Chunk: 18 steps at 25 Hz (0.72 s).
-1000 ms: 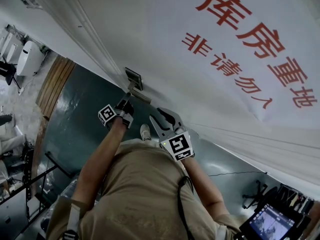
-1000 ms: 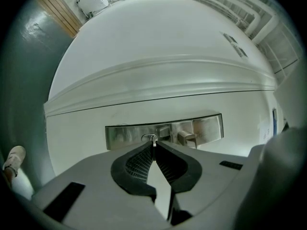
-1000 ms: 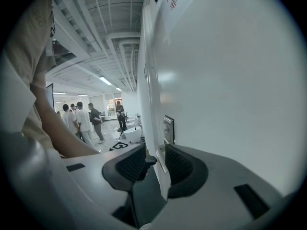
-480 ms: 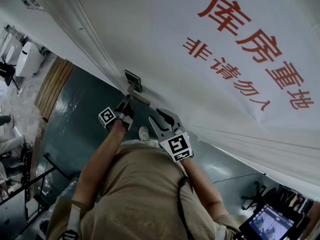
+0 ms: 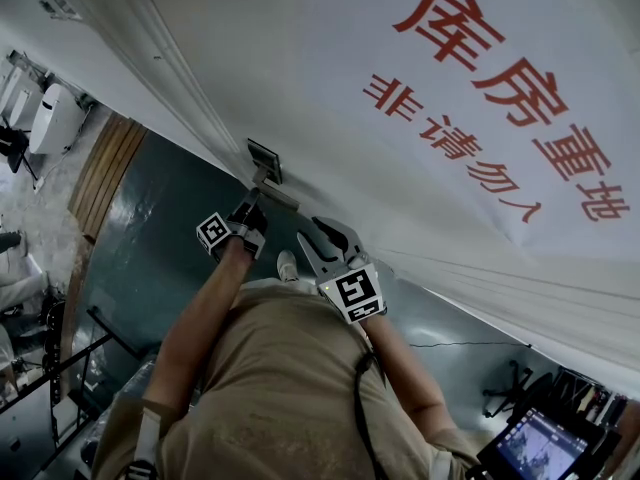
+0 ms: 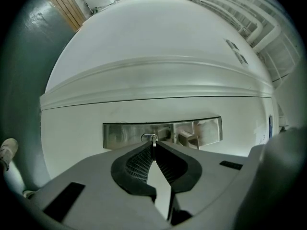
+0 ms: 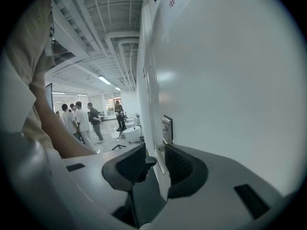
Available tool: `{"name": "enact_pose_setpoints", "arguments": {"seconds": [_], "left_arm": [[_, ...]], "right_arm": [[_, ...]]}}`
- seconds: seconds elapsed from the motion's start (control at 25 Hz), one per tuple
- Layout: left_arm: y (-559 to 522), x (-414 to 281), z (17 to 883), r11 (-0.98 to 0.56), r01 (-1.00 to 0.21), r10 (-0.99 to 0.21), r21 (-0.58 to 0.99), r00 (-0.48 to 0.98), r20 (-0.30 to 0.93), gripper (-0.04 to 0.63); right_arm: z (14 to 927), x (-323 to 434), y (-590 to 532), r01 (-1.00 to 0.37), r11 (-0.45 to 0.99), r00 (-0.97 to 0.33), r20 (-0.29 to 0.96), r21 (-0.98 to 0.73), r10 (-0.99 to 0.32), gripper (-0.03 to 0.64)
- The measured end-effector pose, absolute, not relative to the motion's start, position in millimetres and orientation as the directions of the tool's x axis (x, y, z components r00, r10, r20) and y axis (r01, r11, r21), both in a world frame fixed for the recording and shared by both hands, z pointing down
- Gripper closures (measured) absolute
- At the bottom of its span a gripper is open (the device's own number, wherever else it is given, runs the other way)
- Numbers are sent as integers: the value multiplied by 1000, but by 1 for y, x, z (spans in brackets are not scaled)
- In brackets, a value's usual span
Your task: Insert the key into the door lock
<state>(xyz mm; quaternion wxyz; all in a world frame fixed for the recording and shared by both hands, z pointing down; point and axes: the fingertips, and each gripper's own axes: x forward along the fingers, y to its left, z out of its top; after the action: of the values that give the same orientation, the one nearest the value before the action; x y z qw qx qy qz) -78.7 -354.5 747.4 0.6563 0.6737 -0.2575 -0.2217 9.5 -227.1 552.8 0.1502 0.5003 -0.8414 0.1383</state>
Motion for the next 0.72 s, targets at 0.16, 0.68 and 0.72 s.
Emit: {"name": "enact_pose_setpoints", "arguments": {"seconds": [0.16, 0.68, 0.72], "left_arm": [[-353, -79, 749, 1, -56, -638, 998, 769, 44, 562], [-353, -78, 751, 23, -36, -649, 999, 760, 43, 563], [-353, -78, 751, 28, -36, -650, 999, 759, 46, 561]], "right_arm": [[554, 10, -227, -885, 457, -452, 396, -88, -799, 482], [556, 8, -233, -880, 466, -460, 402, -91, -792, 482], [556, 8, -233, -880, 467, -461, 403, -90, -791, 482]]}}
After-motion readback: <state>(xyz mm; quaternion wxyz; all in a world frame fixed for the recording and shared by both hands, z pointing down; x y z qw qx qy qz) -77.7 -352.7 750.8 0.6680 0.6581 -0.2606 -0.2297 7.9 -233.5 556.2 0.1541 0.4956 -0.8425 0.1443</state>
